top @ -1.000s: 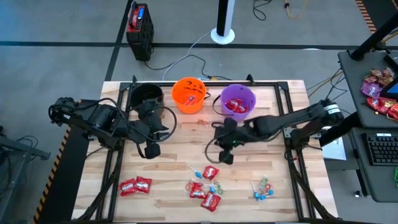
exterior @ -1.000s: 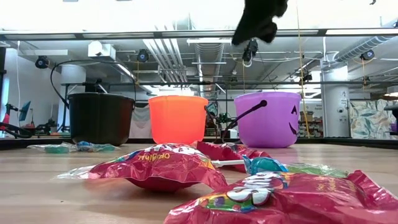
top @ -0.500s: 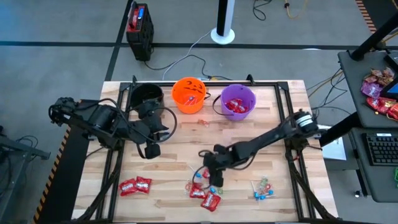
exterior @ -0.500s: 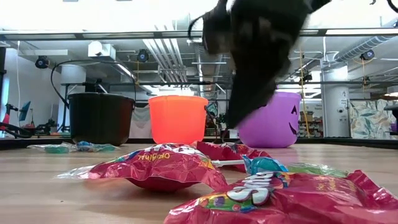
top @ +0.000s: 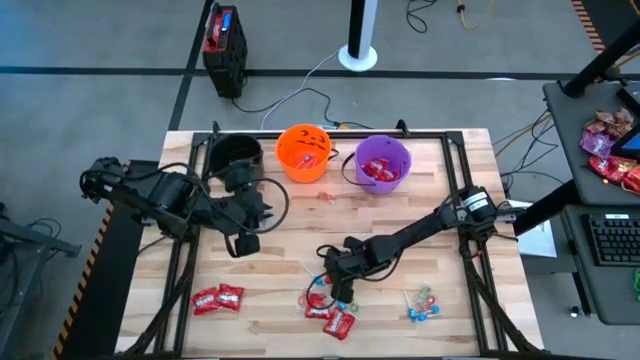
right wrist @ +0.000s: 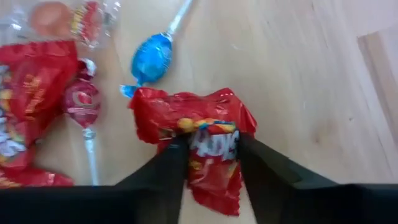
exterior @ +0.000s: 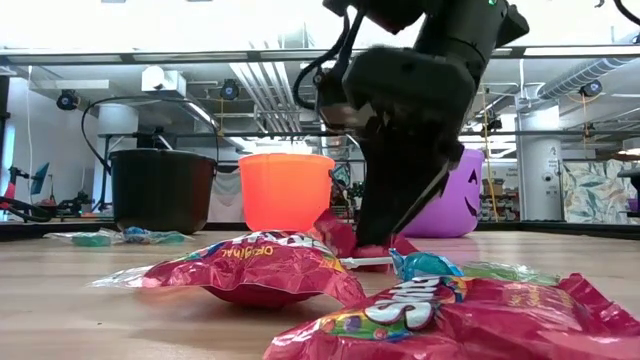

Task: Sort candy by brand, put in halloween buckets
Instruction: Put the red candy into the violet bucket

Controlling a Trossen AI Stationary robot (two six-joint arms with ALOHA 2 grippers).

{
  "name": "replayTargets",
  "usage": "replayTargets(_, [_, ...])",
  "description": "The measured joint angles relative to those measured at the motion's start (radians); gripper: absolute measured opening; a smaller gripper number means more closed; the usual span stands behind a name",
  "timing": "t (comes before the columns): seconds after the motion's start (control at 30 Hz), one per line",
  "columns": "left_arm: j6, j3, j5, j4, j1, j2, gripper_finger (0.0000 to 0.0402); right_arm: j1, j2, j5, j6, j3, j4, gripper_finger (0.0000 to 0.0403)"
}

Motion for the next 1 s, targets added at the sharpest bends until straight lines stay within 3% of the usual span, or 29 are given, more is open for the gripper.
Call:
replayTargets(0.17, [0.028, 0.0, 0.003, -0.001, 0.0, 0.0, 0.0057, -0.002, -0.061, 0.006, -0.009, -0.004, -0.008, 0.0056])
replayTargets(0.33, [0.091, 0.0, 0.04, -0.001, 0.001, 0.0, 0.0054, -0.049, -0.206, 0.058, 0.012, -0.009, -0.102, 0.0047])
replayTargets(0.5, [0.242, 0.0, 0.203, 0.039, 0.014, 0.015, 0.0039, -0.195, -0.409, 0.193, 0.009, 0.05, -0.374, 0.0046])
replayTargets(0.63, [0.358, 0.0, 0.226, 0.075, 0.03, 0.073, 0.002, -0.379, -0.546, 0.305, -0.003, 0.115, -0.496, 0.0044])
replayTargets(0.77, [0.409, 0.0, 0.219, 0.09, 0.058, 0.159, 0.0003, -0.621, -0.623, 0.256, -0.04, 0.129, -0.608, 0.0044])
replayTargets(0.87, [0.391, 0.0, 0.226, 0.089, 0.071, 0.235, 0.0001, -0.773, -0.636, 0.14, -0.05, 0.115, -0.617, 0.0044])
replayTargets(0.93, [0.4, 0.0, 0.311, 0.088, 0.081, 0.274, 0.0, -0.843, -0.637, 0.038, -0.088, 0.108, -0.606, 0.0046])
replayTargets(1.0, [0.42, 0.0, 0.436, 0.103, 0.097, 0.307, 0.0, -0.88, -0.624, 0.013, -0.115, 0.105, -0.615, 0.0054])
